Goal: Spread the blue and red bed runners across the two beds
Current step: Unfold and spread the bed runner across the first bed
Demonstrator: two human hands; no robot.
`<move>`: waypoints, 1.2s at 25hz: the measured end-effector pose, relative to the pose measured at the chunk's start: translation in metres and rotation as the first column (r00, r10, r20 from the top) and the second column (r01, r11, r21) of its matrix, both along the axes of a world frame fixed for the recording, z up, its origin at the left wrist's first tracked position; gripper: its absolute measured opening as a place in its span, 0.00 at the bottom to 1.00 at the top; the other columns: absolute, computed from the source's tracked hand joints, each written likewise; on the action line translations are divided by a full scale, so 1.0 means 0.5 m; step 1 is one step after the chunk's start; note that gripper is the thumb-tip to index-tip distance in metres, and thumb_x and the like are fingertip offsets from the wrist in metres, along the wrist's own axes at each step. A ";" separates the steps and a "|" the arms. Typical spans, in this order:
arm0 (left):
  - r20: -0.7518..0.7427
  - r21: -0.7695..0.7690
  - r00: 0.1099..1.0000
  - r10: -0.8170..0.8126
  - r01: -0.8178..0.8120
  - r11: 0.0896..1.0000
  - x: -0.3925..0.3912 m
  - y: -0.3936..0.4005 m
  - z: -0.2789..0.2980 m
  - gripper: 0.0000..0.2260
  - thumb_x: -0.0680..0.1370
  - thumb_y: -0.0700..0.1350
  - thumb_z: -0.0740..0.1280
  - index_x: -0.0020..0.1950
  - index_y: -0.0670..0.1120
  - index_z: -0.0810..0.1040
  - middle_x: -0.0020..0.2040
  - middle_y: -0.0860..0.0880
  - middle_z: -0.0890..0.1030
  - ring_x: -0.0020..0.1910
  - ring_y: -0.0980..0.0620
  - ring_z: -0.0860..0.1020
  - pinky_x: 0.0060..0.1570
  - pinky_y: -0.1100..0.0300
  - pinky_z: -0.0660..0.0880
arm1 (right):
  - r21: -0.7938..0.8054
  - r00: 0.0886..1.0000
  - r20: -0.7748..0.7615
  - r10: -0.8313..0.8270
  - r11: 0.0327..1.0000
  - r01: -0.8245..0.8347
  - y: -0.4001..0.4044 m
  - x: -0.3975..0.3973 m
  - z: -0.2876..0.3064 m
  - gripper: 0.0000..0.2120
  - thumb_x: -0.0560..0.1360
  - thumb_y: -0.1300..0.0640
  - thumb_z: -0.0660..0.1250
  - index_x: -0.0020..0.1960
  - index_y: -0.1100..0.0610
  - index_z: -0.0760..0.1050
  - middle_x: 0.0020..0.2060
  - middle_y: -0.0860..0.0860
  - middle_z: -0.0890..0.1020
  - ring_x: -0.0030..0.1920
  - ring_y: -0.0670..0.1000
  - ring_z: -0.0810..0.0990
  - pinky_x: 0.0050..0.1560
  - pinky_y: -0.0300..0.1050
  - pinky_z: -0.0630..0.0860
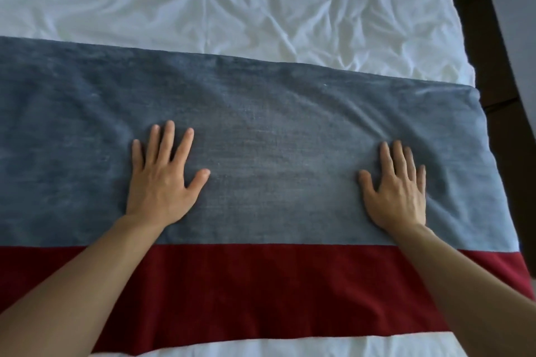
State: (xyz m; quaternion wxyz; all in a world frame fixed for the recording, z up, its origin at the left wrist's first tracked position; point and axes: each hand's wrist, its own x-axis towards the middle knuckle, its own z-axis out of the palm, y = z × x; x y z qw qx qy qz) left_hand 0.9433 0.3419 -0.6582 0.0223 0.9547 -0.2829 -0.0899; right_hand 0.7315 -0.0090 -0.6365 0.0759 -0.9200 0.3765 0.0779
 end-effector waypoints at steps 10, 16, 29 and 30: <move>-0.121 -0.157 0.982 -0.143 0.123 0.980 0.014 -0.086 0.333 0.27 0.81 0.60 0.59 0.78 0.51 0.63 0.79 0.46 0.62 0.77 0.46 0.59 0.75 0.50 0.58 | 0.105 0.865 0.161 0.475 0.864 -0.493 0.203 0.208 0.319 0.24 0.78 0.50 0.60 0.73 0.52 0.66 0.71 0.51 0.71 0.69 0.56 0.70 0.66 0.53 0.67; -0.068 -0.262 0.979 -0.191 0.167 0.951 0.032 -0.090 0.667 0.28 0.80 0.63 0.57 0.79 0.56 0.58 0.80 0.50 0.57 0.78 0.51 0.57 0.73 0.51 0.60 | 0.014 0.796 0.179 0.579 0.807 -0.590 0.238 0.254 0.652 0.26 0.80 0.46 0.58 0.77 0.48 0.60 0.76 0.48 0.64 0.75 0.51 0.62 0.71 0.52 0.63; 0.109 -0.323 0.972 -0.208 0.232 0.917 -0.011 -0.139 1.113 0.26 0.81 0.65 0.54 0.77 0.60 0.57 0.79 0.56 0.60 0.75 0.51 0.63 0.67 0.48 0.68 | -0.199 0.759 0.323 0.565 0.825 -0.530 0.199 0.219 1.070 0.26 0.81 0.40 0.56 0.77 0.47 0.61 0.74 0.47 0.68 0.73 0.52 0.67 0.69 0.54 0.66; 0.107 -0.322 0.965 -0.239 0.261 0.910 -0.025 -0.175 1.120 0.26 0.81 0.65 0.53 0.77 0.61 0.57 0.79 0.57 0.60 0.75 0.52 0.63 0.67 0.49 0.68 | -0.194 0.773 0.329 0.542 0.840 -0.506 0.171 0.195 1.076 0.27 0.81 0.40 0.56 0.77 0.48 0.61 0.74 0.47 0.68 0.73 0.52 0.67 0.69 0.53 0.67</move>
